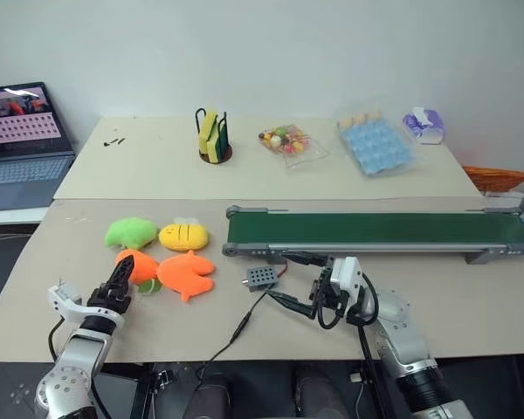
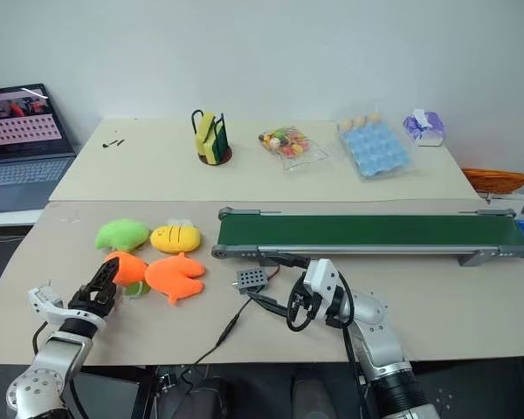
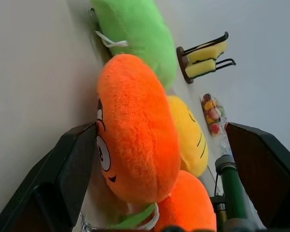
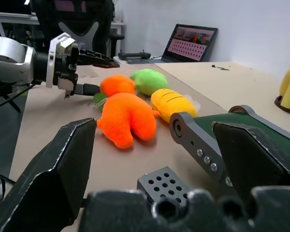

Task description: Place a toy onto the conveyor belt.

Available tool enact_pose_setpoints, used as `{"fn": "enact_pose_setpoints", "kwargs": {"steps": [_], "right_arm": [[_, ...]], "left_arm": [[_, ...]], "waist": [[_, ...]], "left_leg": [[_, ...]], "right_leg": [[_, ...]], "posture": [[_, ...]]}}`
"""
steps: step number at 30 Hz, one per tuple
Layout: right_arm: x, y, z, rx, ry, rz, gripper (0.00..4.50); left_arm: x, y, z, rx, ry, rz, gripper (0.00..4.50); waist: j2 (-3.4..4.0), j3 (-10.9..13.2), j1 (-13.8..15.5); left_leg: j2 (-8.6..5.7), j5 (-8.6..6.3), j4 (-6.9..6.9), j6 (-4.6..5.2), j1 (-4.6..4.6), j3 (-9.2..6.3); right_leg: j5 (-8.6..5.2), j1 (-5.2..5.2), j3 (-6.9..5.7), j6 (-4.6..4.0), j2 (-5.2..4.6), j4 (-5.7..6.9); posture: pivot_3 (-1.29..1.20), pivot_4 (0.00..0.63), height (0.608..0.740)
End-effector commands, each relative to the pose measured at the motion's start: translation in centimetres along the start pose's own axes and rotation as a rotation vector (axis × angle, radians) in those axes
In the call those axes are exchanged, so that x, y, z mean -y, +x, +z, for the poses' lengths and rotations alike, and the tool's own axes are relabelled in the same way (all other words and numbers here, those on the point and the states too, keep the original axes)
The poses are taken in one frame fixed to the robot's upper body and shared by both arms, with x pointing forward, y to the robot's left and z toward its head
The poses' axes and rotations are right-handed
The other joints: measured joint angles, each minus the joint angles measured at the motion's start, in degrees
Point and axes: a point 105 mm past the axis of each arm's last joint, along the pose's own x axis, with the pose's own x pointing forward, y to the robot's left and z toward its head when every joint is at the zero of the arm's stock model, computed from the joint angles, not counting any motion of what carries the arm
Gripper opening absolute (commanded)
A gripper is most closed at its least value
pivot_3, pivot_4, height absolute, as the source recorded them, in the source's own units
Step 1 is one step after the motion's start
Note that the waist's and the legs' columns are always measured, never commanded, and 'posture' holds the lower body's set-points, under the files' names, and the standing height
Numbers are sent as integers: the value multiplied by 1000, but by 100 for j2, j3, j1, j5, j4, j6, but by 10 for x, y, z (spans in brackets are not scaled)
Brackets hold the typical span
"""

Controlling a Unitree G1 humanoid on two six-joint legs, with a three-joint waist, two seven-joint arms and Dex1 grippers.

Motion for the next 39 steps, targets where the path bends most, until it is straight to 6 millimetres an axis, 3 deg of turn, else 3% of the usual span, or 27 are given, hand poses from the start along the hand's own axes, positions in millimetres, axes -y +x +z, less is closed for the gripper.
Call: {"fn": "enact_pose_setpoints", "kwargs": {"steps": [1,5,9,15,25,32,37,39], "right_arm": [[2,2,11,44,-34,-12,4500],[1,3,8,36,-31,-16,4500],[0,4,7,33,-23,-23,4500],[-1,4,7,25,-21,-28,4500],[-2,4,4,16,-15,-27,4500],[-1,3,1,5,-4,-22,4500],[0,3,-1,1,-2,-23,4500],[1,3,-1,2,0,-27,4500]], "left_arm": [[5,-2,3,11,-6,-10,4471],[-3,-4,4,24,-27,18,4471],[-5,-3,6,38,-13,20,3376],[-5,5,5,33,7,33,1144],[-2,19,7,107,54,148,1144],[5,21,36,333,111,284,1144],[18,28,42,377,144,274,1144],[32,32,40,362,199,236,1144]], "waist": [[0,0,2],[0,0,5],[0,0,2],[0,0,6],[0,0,51],[-2,1,88],[-2,2,108],[-3,2,113]], "left_leg": [[0,0,0,0,0,0],[0,0,0,0,0,0],[0,0,0,0,0,0],[0,0,0,0,0,0],[0,0,0,0,-1,-2],[0,0,0,-1,-3,-3],[0,0,-2,-1,-6,-2],[-1,0,-2,-1,-8,-2]], "right_leg": [[0,0,0,0,0,0],[0,1,0,1,0,0],[-1,0,0,1,0,-1],[-1,1,-1,1,0,-2],[-1,2,-3,2,-1,-3],[0,2,-3,3,-1,-6],[0,2,-3,4,0,-14],[0,1,-3,4,0,-18]], "posture": [[0,150,740],[0,150,740],[0,150,740],[0,150,740],[0,150,740],[0,150,740],[0,150,740],[0,150,740]]}}
